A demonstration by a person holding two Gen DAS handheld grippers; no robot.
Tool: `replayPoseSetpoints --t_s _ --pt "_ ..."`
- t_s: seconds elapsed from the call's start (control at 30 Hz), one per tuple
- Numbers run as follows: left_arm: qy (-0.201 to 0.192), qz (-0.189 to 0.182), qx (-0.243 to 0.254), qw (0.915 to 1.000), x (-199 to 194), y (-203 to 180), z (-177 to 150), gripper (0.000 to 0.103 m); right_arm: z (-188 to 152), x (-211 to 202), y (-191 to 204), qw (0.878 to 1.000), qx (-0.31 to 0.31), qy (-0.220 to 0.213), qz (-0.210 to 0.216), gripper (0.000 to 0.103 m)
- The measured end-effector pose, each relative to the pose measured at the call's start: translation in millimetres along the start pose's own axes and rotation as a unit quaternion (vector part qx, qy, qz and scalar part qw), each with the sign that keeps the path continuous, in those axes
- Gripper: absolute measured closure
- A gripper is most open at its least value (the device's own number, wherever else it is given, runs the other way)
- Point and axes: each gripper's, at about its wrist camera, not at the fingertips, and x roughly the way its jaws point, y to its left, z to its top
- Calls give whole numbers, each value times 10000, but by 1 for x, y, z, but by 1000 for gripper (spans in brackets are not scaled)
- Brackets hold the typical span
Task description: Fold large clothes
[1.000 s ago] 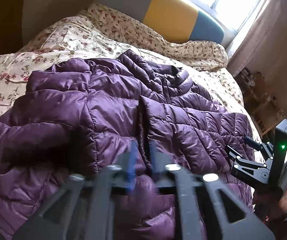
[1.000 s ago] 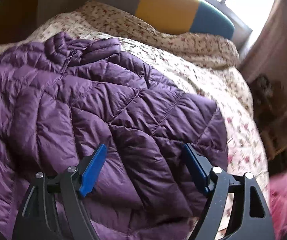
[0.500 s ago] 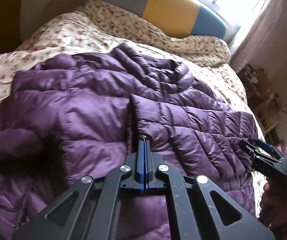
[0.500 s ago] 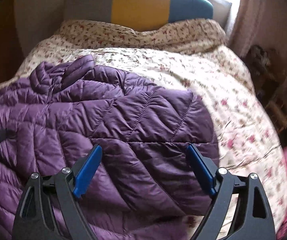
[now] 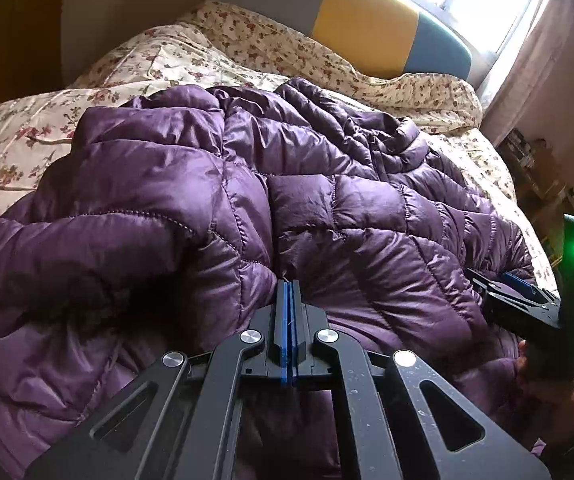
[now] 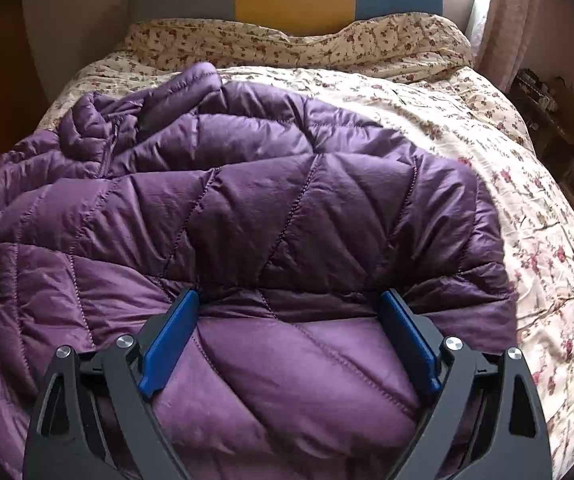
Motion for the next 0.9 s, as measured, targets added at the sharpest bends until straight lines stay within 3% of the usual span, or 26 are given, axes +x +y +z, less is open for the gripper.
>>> replayPoseSetpoints --t_s 0.17,0.3,0.37,0.4,0.43,0.53,0.6,0.67,0.73,0.77,0.83,0.9 --pt "-18 -74 -229 9997 -10 2 -5 97 -4 5 2 9999 -43 -105 -51 11" --pt "-106 -353 -617 9974 -43 9 -25 77 -6 4 3 9998 -54 -170 -62 11" --pt "-220 -454 -768 9958 -69 14 -44 59 -8 3 3 9998 -46 -198 -54 11" --pt "-265 -420 -868 9950 -81 17 -54 41 -8 3 3 9998 -42 -202 -52 11" --pt "-342 -425 -1085 9926 -99 26 -72 34 -8 3 3 9998 -43 -211 -54 11" --pt "-319 -348 -1539 9870 -133 50 -112 34 -8 2 2 9997 -41 -222 -45 11" --pt "-232 -368 -2121 9763 -153 76 -143 34 -8 2 2 9997 -38 -228 -42 11" --pt "-323 -53 -2691 9626 -176 103 -173 34 -7 1 2 9997 -33 -241 -37 11" --pt "-517 57 -3388 9394 -197 132 -197 34 -7 1 1 9997 -35 -243 -38 11" --pt "-685 100 -3829 9212 -209 150 -210 34 -7 1 1 9997 -32 -244 -36 11" --pt "-1031 150 -4294 8971 -227 174 -222 34 -8 1 2 9997 -34 -243 -39 11" --pt "-1218 263 -4508 8839 -233 189 -225 34 -8 0 1 9997 -42 -252 -49 11"
